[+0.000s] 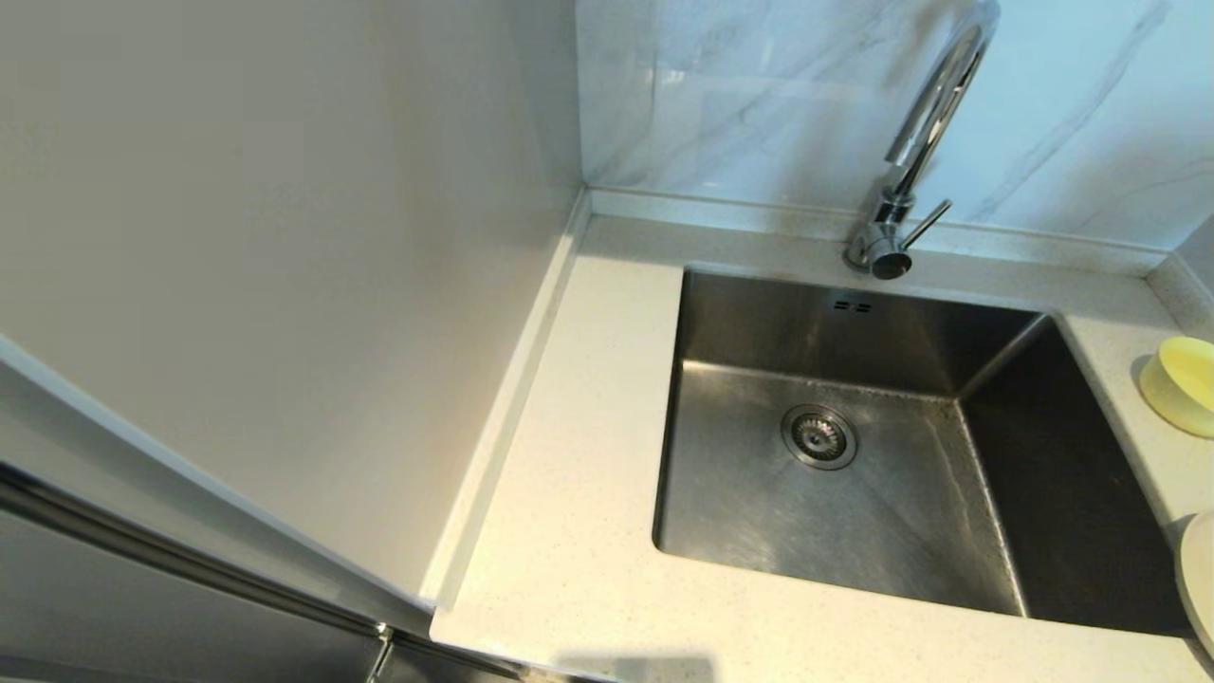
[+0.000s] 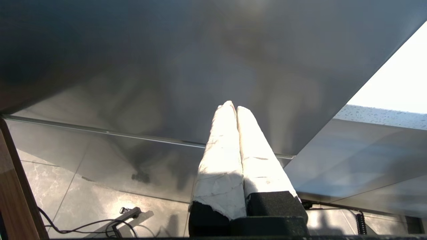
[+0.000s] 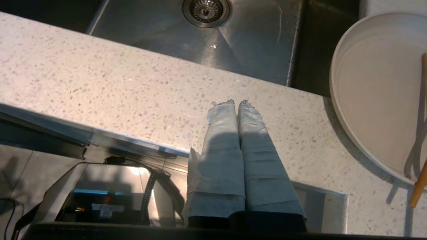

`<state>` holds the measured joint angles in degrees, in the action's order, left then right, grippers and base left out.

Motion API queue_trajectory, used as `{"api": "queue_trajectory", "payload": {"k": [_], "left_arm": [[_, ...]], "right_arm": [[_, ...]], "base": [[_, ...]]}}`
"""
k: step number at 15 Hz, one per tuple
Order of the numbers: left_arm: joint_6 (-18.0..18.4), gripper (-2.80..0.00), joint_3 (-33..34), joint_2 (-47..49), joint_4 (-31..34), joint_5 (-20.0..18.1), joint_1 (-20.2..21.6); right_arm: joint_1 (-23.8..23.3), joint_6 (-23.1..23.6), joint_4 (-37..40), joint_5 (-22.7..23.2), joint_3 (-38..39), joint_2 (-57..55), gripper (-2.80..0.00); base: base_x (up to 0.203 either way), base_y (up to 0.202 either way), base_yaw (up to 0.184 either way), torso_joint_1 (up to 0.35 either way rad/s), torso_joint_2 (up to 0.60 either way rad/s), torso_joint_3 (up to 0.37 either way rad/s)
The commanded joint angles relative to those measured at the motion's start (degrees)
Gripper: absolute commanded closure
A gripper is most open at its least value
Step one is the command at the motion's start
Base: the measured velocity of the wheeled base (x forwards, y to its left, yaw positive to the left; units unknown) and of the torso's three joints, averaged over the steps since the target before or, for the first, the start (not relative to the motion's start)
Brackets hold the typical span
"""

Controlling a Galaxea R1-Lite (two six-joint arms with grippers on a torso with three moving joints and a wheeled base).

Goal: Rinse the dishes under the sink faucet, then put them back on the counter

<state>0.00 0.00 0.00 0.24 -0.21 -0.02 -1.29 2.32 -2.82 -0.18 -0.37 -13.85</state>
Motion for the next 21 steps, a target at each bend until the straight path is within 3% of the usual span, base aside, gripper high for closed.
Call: {"api": "queue_trajectory", "payload": {"k": [1,8,10,21], "left_arm": [[0.00,0.00,0.00,0.00,0.02,0.01,0.02],[0.00,0.00,0.00,0.00,0.02,-0.01,0.02],[0.00,0.00,0.00,0.00,0.02,0.03,0.02],[0.00,0.00,0.00,0.00,0.02,0.03,0.02]], "right_arm": [[0.73,-0.01,1.55,0.12,0.90,3.51,0.00],[1.26,-0.19,4.66,-0.17,0.90,13.76,0.00],[1.29,-2.04,4.58,-0.53,0.90,13.76,0.00],[1.29,-2.17,4.57,-0.52,0.90,13.73,0.00]], "base": [[0.000,0.000,0.000,0.000,0.00,0.000],[0.000,0.000,0.000,0.000,0.00,0.000],[0.000,0.000,0.000,0.000,0.00,0.000],[0.000,0.000,0.000,0.000,0.00,0.000]]}}
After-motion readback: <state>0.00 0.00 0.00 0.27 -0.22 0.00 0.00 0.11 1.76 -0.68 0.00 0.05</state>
